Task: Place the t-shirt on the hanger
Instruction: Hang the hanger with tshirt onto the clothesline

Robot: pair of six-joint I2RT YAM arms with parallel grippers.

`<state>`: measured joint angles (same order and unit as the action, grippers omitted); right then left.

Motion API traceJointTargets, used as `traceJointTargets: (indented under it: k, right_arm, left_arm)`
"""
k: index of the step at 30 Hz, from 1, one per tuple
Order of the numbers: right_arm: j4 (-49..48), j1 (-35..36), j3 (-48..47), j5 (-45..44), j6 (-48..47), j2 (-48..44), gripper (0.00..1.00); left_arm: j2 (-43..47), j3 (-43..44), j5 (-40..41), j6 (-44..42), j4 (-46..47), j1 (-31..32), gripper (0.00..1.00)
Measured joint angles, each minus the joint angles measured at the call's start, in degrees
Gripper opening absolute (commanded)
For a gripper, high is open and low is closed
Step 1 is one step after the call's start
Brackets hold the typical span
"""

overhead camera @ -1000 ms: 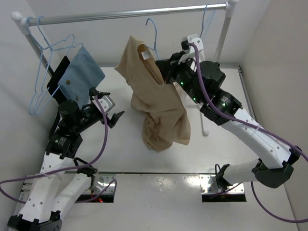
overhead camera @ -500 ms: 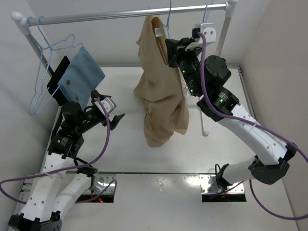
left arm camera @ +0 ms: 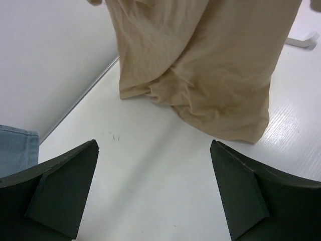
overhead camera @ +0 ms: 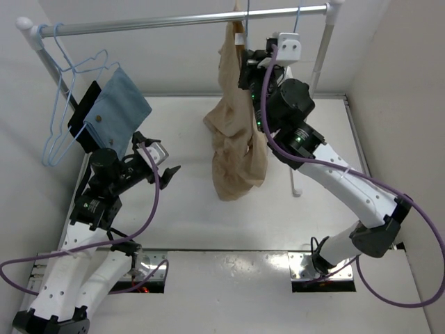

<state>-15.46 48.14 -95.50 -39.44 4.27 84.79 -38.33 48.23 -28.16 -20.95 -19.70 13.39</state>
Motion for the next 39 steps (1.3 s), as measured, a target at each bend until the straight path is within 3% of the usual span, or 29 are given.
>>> traceJointTargets:
  k: [8, 14, 19, 21, 28, 29, 30, 39]
  right_arm:
    - [0.7, -0.9, -0.8, -3.5, -1.9, 4.8, 0.0]
    - [1.3, -1.9, 3.4, -4.6, -0.3, 3.3, 0.0]
    - [3.7, -2.0, 6.2, -4.0, 1.9, 0.5, 0.5]
    - [5.2, -1.9, 6.9, -3.5, 2.3, -1.5, 0.61]
    - [10.5, -1.7, 10.0, 1.2, 2.7, -8.8, 0.84]
    - [11.4, -1.7, 10.7, 2.2, 2.8, -9.8, 0.95]
    - [12.4, -1.6, 11.4, 3.1, 3.2, -10.8, 1.0]
    - [21.2, -1.5, 25.3, 11.5, 5.5, -26.6, 1.0]
  left_arm:
    - [0.9, -0.2, 0.0, 0.0, 0.0, 0.0, 1.0]
    - [2.2, -0.9, 0.0, 0.0, 0.0, 0.0, 1.0]
    - [2.5, -0.9, 0.0, 0.1, 0.0, 0.0, 1.0]
    - [2.6, -0.9, 0.0, 0.1, 0.0, 0.0, 1.0]
    - [2.6, -1.4, -0.7, 0.5, 0.0, 0.0, 1.0]
    - [2.6, -1.5, -0.8, 0.5, 0.1, 0.0, 1.0]
    - [2.6, -1.7, -0.8, 0.5, 0.0, 0.0, 1.0]
    - [5.6, -8.5, 0.9, 0.5, 0.0, 0.0, 1.0]
